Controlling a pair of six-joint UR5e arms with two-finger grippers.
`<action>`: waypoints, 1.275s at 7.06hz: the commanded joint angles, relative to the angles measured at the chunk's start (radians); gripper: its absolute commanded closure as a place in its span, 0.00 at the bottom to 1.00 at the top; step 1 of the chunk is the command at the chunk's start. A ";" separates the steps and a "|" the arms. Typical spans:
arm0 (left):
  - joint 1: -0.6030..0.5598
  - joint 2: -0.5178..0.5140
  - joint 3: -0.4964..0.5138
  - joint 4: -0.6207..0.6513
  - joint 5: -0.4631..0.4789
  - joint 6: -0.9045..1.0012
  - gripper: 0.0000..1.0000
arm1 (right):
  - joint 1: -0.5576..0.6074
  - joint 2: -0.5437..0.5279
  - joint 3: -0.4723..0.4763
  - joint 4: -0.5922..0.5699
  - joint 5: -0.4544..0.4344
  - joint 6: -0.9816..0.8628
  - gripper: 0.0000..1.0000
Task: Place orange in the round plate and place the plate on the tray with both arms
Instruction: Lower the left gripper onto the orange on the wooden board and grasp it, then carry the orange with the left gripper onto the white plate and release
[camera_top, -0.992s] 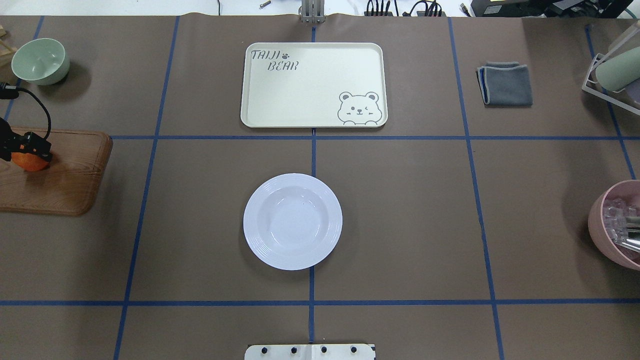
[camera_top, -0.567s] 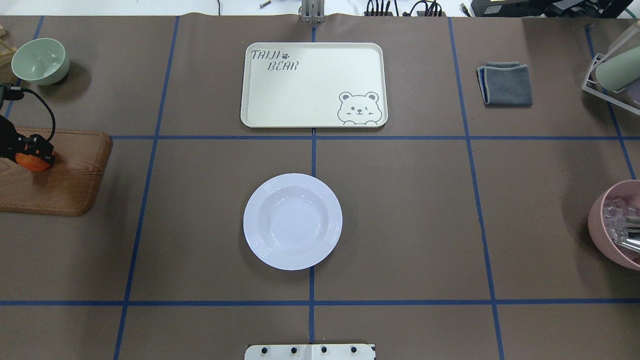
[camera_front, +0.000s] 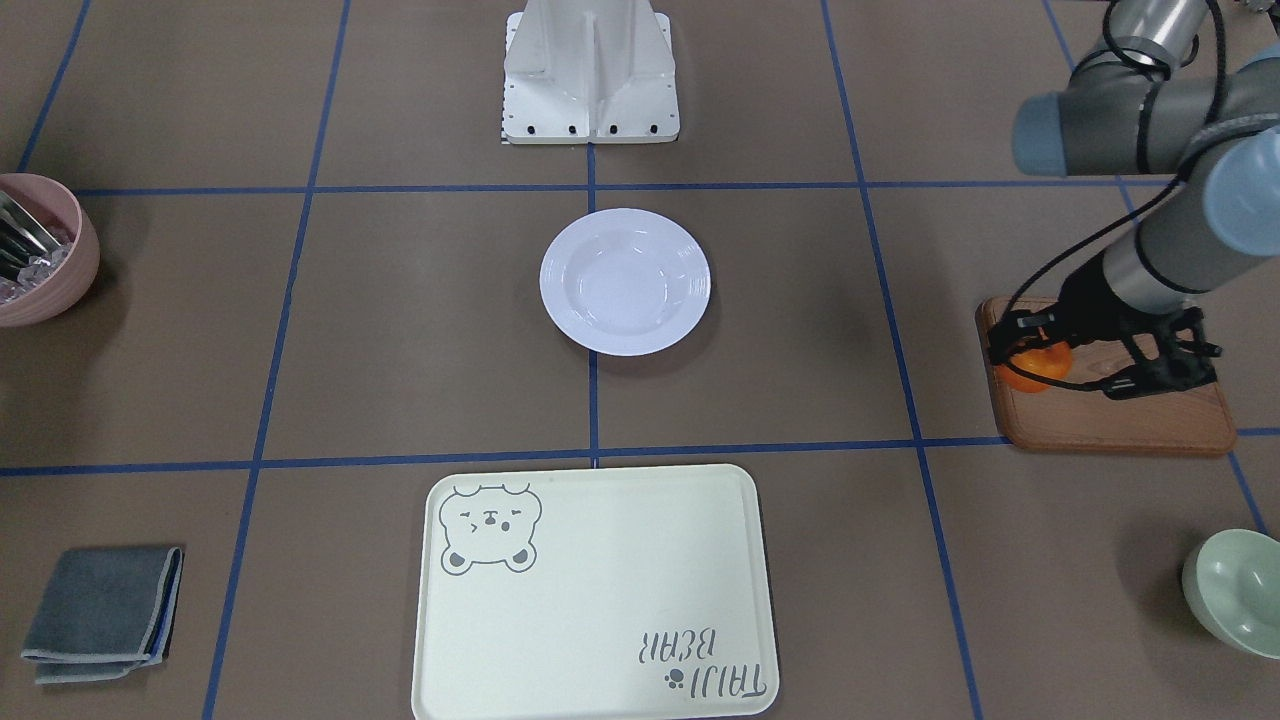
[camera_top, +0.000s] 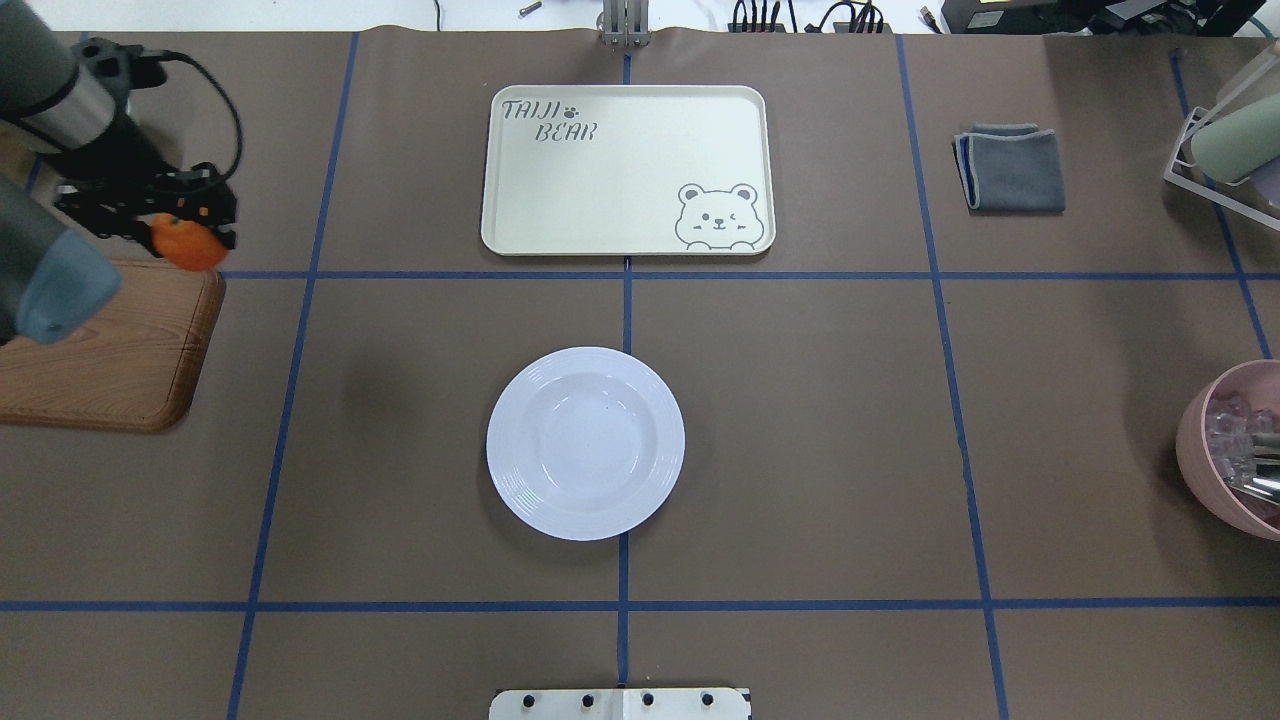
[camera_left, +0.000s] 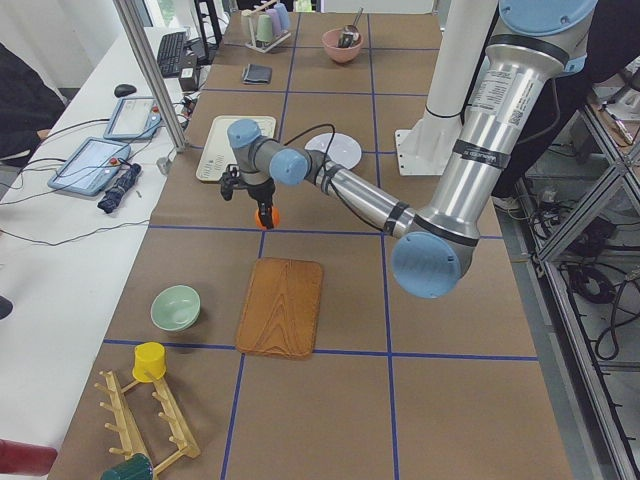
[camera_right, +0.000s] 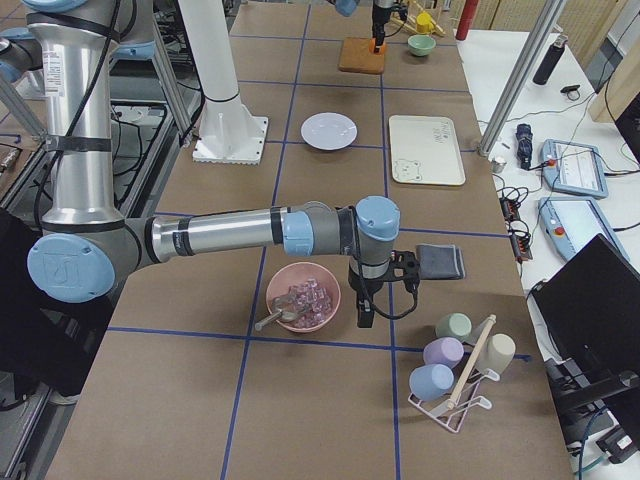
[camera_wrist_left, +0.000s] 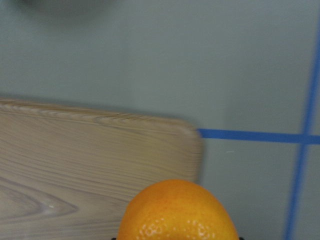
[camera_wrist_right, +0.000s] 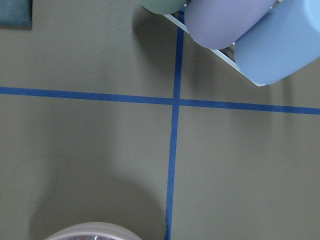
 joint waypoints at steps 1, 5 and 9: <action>0.235 -0.167 -0.011 0.025 0.099 -0.344 1.00 | -0.002 -0.005 0.003 0.001 0.073 0.003 0.00; 0.530 -0.387 0.092 0.014 0.265 -0.629 1.00 | -0.016 0.001 0.030 0.015 0.121 0.069 0.00; 0.535 -0.397 0.197 -0.071 0.286 -0.636 1.00 | -0.027 -0.001 0.031 0.162 0.136 0.195 0.00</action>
